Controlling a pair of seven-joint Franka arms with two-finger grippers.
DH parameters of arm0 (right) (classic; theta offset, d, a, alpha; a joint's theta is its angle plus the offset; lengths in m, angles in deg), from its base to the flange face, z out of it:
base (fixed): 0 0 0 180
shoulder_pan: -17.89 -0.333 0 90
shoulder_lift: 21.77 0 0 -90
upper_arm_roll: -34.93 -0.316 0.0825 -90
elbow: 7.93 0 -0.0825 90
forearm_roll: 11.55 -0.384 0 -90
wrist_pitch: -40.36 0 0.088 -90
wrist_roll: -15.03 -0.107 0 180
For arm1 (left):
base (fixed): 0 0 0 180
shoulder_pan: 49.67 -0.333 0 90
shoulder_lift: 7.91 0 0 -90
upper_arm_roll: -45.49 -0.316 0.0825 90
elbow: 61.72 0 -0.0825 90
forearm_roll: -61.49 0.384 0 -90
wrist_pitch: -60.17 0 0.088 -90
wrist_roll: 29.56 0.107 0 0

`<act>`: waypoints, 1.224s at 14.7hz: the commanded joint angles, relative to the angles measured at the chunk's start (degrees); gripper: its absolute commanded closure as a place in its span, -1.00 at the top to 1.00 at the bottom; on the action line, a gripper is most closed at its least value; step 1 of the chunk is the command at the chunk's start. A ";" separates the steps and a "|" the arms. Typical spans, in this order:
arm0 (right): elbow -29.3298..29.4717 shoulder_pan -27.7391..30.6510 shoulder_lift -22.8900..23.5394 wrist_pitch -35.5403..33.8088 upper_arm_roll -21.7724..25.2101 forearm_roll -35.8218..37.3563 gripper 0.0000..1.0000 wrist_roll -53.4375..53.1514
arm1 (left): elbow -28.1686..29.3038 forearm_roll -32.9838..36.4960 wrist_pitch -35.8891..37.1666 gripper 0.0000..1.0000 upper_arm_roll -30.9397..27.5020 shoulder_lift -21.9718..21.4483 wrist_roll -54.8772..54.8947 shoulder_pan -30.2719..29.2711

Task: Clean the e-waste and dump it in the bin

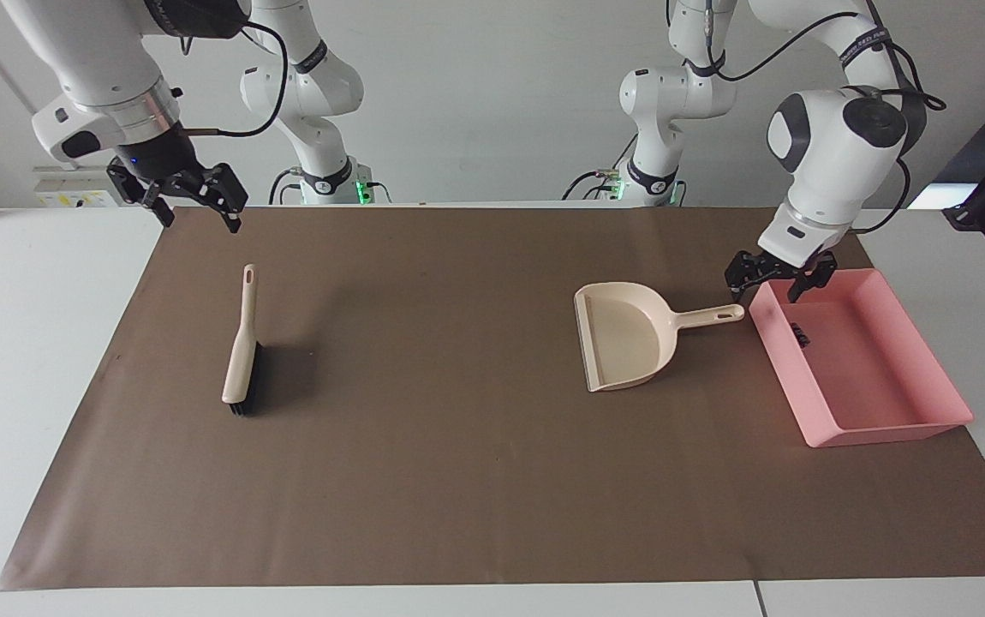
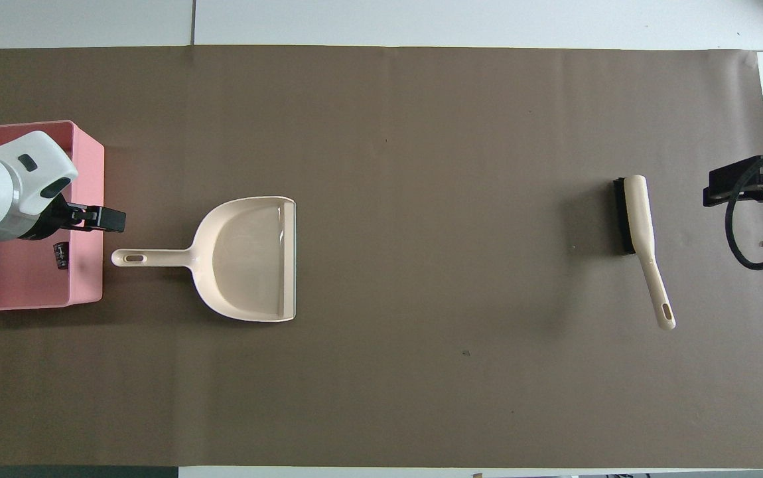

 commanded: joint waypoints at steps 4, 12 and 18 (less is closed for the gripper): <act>-1.54 -0.28 -1.01 0.45 0.36 1.32 1.00 1.46 | -22.16 -2.46 20.71 0.96 0.14 3.45 -0.43 -2.17; -1.54 -0.10 -1.01 0.36 0.27 0.53 1.00 1.11 | -27.30 -2.37 29.71 0.97 0.23 4.34 -0.43 -1.64; -1.62 -0.10 -1.01 0.36 0.27 0.44 1.00 1.11 | -24.83 -2.37 29.54 0.97 0.23 2.93 -0.43 -1.99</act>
